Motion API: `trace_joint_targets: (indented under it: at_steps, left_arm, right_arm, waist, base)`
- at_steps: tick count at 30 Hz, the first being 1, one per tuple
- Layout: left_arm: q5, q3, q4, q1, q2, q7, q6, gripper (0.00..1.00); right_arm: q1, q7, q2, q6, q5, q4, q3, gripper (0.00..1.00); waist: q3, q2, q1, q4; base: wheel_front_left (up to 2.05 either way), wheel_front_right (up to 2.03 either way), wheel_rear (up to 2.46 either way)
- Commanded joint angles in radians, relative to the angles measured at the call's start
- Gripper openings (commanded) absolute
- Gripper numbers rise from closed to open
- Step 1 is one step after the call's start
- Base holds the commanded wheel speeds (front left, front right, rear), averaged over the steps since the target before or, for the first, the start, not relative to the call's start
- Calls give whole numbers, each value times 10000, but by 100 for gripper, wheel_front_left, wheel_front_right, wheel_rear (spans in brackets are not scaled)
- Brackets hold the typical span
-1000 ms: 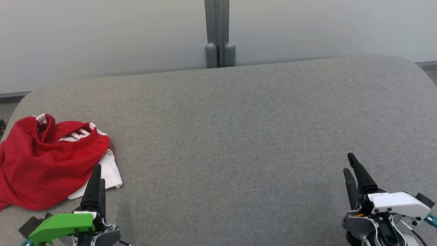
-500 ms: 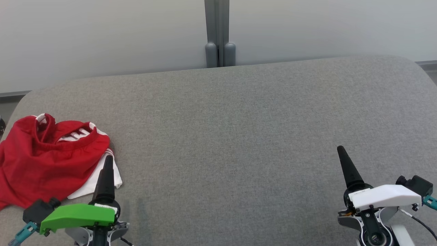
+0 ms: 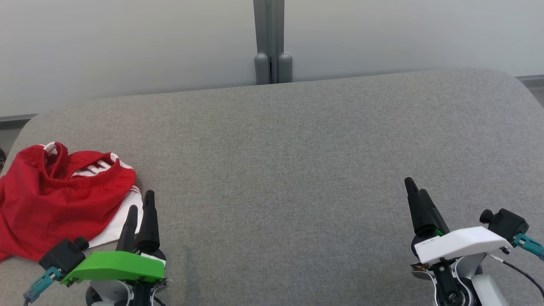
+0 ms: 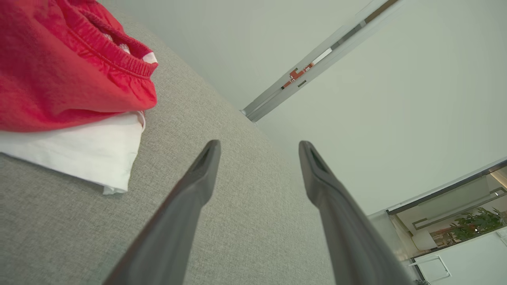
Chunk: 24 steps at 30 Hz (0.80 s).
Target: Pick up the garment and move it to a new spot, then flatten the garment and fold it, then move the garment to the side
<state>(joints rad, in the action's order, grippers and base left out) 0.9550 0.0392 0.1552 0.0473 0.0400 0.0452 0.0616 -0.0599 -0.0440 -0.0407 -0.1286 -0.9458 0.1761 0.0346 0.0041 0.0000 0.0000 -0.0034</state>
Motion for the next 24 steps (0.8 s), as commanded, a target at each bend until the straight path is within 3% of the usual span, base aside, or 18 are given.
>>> trace_joint_targets:
  at_steps: [1, 24]
  left_arm:
    - [-413, 77, -229, 47, 69, 104, -56, 100]
    - [-3390, 773, -706, -180, 92, 824, -271, 100]
  right_arm:
    - [-29, -119, -55, -22, 386, -207, 83, 100]
    - [126, -835, -76, -26, 3194, -466, 696, 100]
  waist:
    - [-2, 0, 0, 3]
    - [-95, 0, 0, 21]
  base:
    - [0, 0, 0]
    - [0, 0, 0]
